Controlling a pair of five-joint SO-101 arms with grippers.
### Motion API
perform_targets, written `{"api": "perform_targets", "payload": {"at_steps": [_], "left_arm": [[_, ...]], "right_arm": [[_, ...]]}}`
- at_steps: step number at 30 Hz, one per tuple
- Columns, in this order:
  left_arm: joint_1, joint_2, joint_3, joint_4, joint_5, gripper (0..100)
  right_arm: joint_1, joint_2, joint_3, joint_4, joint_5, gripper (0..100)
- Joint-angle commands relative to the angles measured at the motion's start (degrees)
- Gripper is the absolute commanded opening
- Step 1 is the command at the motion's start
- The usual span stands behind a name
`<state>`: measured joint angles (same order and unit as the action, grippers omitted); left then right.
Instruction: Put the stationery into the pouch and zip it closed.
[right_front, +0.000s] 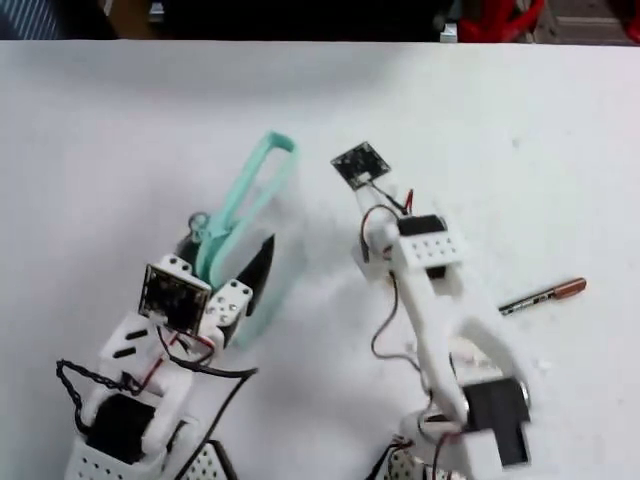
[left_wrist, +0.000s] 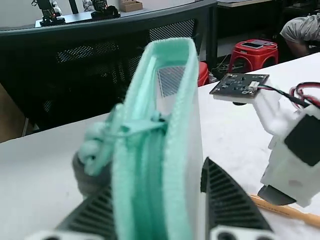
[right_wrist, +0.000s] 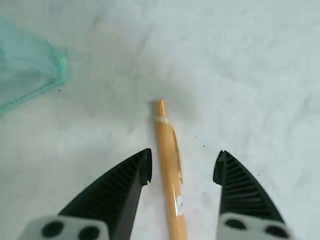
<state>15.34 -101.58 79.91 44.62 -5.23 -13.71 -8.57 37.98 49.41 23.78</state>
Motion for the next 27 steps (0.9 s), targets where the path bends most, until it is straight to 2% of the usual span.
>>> {"api": "perform_targets", "payload": {"at_steps": [1,6,11,14,17,23,25,27], "left_arm": [[0.5,-0.7,-0.3,-0.5,-0.1,18],[0.5,-0.7,-0.3,-0.4,-0.1,18],[0.4,-0.7,-0.3,-0.4,-0.1,18],[0.4,-0.7,-0.2,-0.4,-0.1,18],[0.5,-0.7,-0.2,0.3,-0.1,18],[0.5,-0.7,-0.2,0.3,-0.1,18],[0.7,-0.7,-0.2,0.2,-0.1,18],[0.7,-0.7,-0.2,0.1,-0.1,18]], "right_arm": [[-0.2,6.1,-6.2,1.5,1.1,18.7],[-1.5,11.3,-6.4,0.7,6.5,13.7],[-1.1,14.3,-7.9,-0.4,7.0,1.2],[-0.9,14.4,-8.3,-0.3,7.0,1.7],[2.5,13.0,-9.4,-0.2,6.8,1.7],[9.4,-1.3,-18.0,9.4,6.5,1.7],[9.4,-8.0,-22.1,12.5,6.2,1.7],[7.3,-14.9,-27.3,14.5,2.7,1.7]]}}
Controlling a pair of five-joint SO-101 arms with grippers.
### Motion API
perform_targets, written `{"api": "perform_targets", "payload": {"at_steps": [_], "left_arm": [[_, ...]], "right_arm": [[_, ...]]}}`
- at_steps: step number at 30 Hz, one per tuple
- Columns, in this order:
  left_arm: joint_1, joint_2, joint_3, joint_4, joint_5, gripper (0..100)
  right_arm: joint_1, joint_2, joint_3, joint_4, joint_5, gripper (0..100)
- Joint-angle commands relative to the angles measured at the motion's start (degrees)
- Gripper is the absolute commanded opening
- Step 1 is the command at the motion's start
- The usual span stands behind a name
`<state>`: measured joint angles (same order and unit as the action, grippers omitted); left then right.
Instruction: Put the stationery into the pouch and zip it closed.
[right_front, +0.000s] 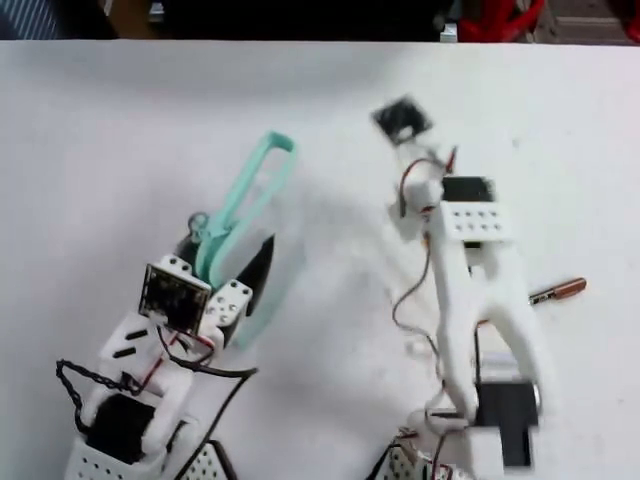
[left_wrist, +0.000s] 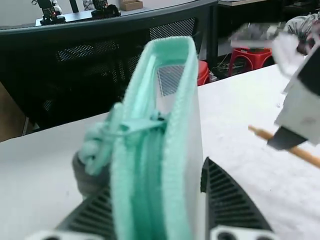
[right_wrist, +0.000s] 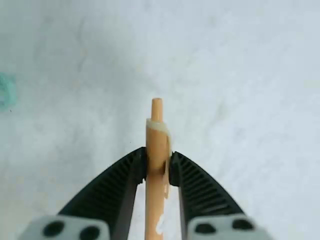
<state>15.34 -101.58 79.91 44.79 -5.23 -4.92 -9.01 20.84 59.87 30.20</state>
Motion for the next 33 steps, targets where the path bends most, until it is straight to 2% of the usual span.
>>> {"api": "perform_targets", "payload": {"at_steps": [1,8,12,16,24,33], "left_arm": [[0.7,-0.7,-0.2,-0.1,-0.1,18],[0.7,-0.7,-0.2,-0.1,-0.1,18],[0.8,-0.7,-0.2,0.0,-0.1,18],[0.8,-0.7,-0.1,-0.1,-0.1,18],[0.8,-0.7,-0.1,-0.2,-0.1,18],[0.7,-0.7,-0.1,-0.2,-0.1,18]], "right_arm": [[-2.9,-17.5,-13.2,5.0,-5.6,1.7],[-17.9,-28.9,-32.2,5.8,-21.8,1.7],[-24.1,-29.1,-36.3,-1.4,-28.9,1.7],[-28.6,-29.1,-33.5,-10.6,-34.8,1.7],[-32.2,-29.2,-18.7,-24.1,-36.0,1.7],[-35.0,-29.6,-7.1,-28.4,-36.0,1.7]]}}
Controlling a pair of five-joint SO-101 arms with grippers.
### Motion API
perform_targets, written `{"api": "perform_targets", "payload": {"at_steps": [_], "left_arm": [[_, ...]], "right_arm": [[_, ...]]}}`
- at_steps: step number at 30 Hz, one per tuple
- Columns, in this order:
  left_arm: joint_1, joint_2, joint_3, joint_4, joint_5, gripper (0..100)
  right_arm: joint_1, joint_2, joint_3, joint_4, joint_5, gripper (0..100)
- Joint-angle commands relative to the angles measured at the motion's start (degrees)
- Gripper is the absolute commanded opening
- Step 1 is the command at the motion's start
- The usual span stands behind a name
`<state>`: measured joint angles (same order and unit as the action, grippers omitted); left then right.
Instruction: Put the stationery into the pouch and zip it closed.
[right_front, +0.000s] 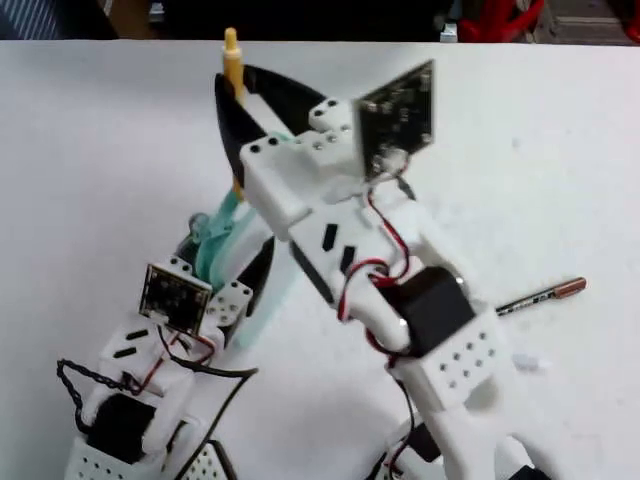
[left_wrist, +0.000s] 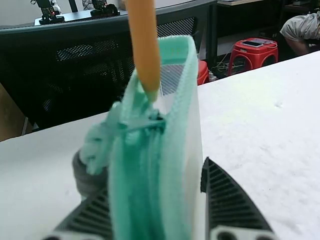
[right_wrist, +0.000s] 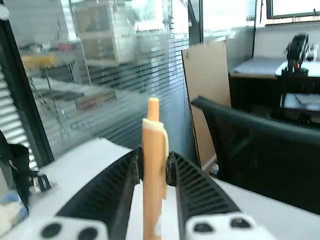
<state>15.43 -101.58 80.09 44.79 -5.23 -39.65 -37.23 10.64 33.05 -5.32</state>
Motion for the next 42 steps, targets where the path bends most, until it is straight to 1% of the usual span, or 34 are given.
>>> {"api": "perform_targets", "payload": {"at_steps": [1,7,10,12,14,15,16,19,24,27,30,31,33,36,39,41,42], "left_arm": [[0.5,-0.7,-0.3,-0.2,-0.1,18],[0.5,-0.7,-0.3,-0.2,-0.1,18],[0.5,-0.7,-0.3,-0.2,-0.1,18],[0.4,-0.7,-0.4,-0.2,-0.1,18],[0.4,-0.7,-0.4,-0.2,-0.1,18],[0.4,-0.7,-0.4,-0.2,-0.1,18],[0.4,-0.7,-0.4,-0.2,-0.1,18],[0.4,-0.7,-0.4,-0.2,-0.1,18],[0.4,-0.7,-0.4,-0.2,-0.1,18],[0.4,-0.7,-0.4,-0.2,-0.1,18],[0.4,-0.7,-0.4,-0.2,-0.1,18],[0.4,-0.7,-0.4,-0.2,-0.1,18],[0.4,-0.7,-0.3,-0.1,-0.1,18],[0.4,-0.7,-0.3,-0.2,-0.1,18],[0.7,-0.7,-0.3,-0.2,0.1,18],[0.7,-0.7,-0.3,-0.2,0.2,18],[0.6,-0.7,-0.3,-0.2,0.2,18]], "right_arm": [[-0.3,-1.5,4.2,-1.4,-0.4,1.7],[-0.3,-2.9,5.2,7.6,0.0,1.7],[-0.3,-3.5,5.0,10.2,0.2,3.4],[-0.6,-3.5,5.0,12.0,2.4,11.3],[-0.7,-3.6,5.0,13.8,3.7,23.2],[-0.7,-3.6,4.9,14.2,3.4,27.4],[-0.7,-3.6,4.9,14.5,3.1,28.9],[0.2,-4.4,2.1,16.0,3.5,26.6],[5.3,-7.0,-6.2,19.9,3.2,26.2],[9.0,-7.2,-8.9,22.5,3.4,26.2],[15.0,-7.2,-9.6,26.3,3.8,26.2],[17.8,-7.1,-9.6,27.7,5.1,26.2],[23.9,-7.0,-9.1,30.5,11.3,26.2],[36.1,-4.9,-7.5,34.2,20.9,26.2],[47.1,0.3,-4.0,35.9,29.5,26.2],[54.0,5.1,-1.8,35.7,32.5,26.2],[57.2,8.0,-1.0,35.6,32.3,26.2]]}}
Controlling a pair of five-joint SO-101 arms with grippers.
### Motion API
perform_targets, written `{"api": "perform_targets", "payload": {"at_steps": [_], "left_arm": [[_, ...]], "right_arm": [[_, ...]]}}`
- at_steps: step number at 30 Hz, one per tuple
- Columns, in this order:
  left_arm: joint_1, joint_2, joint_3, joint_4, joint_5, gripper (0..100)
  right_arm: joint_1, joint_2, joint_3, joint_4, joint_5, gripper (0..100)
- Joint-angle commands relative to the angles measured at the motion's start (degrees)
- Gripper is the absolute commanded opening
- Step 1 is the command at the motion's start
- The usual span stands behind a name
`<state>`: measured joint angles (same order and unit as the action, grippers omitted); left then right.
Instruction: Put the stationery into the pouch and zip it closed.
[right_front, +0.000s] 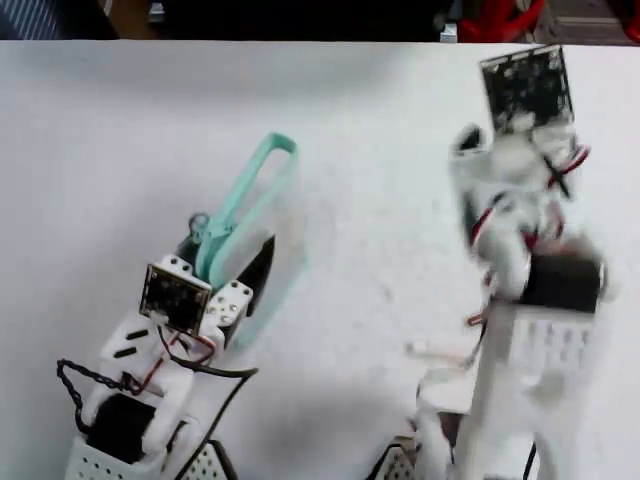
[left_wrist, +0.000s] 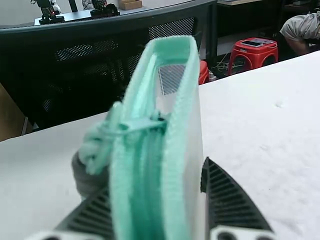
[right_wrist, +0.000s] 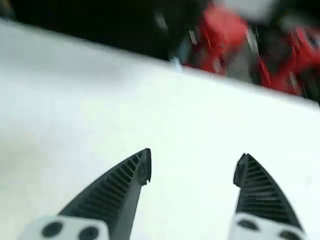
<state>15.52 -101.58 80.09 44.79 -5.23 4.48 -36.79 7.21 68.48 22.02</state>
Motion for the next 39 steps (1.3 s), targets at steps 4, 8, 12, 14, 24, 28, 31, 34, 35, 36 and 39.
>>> {"api": "perform_targets", "payload": {"at_steps": [4,8,12,14,24,28,31,34,35,36,39], "left_arm": [[0.5,-0.7,-0.3,-0.2,0.2,18],[0.7,-0.7,0.3,-0.3,0.2,18],[0.7,-0.7,0.6,-0.8,0.2,18],[0.7,-0.7,0.6,-0.8,0.2,18],[0.7,-0.7,0.6,-0.9,0.2,18],[0.7,-0.7,0.6,-0.9,0.1,18],[0.7,-0.7,0.6,-0.9,0.0,18],[0.7,-0.7,0.6,-1.0,0.0,18],[0.7,-0.7,0.6,-1.0,0.0,18],[0.7,-0.7,0.6,-1.0,0.0,18],[0.7,-0.7,0.6,-1.0,0.0,18]], "right_arm": [[23.6,19.6,4.3,0.6,-3.4,26.2],[31.0,31.7,4.7,0.1,-20.1,26.2],[31.7,43.9,4.7,0.1,-26.2,26.2],[29.8,49.5,3.3,0.0,-26.2,26.2],[29.8,71.6,-16.9,2.4,-26.2,5.1],[30.4,75.3,-22.4,5.3,-26.2,1.9],[29.9,73.8,-27.2,10.0,-26.2,1.9],[28.4,68.5,-34.6,17.4,-26.1,1.8],[27.8,66.2,-37.1,19.6,-26.0,1.8],[27.3,63.9,-39.6,21.6,-25.8,1.8],[24.1,56.5,-45.7,25.5,-23.0,1.8]]}}
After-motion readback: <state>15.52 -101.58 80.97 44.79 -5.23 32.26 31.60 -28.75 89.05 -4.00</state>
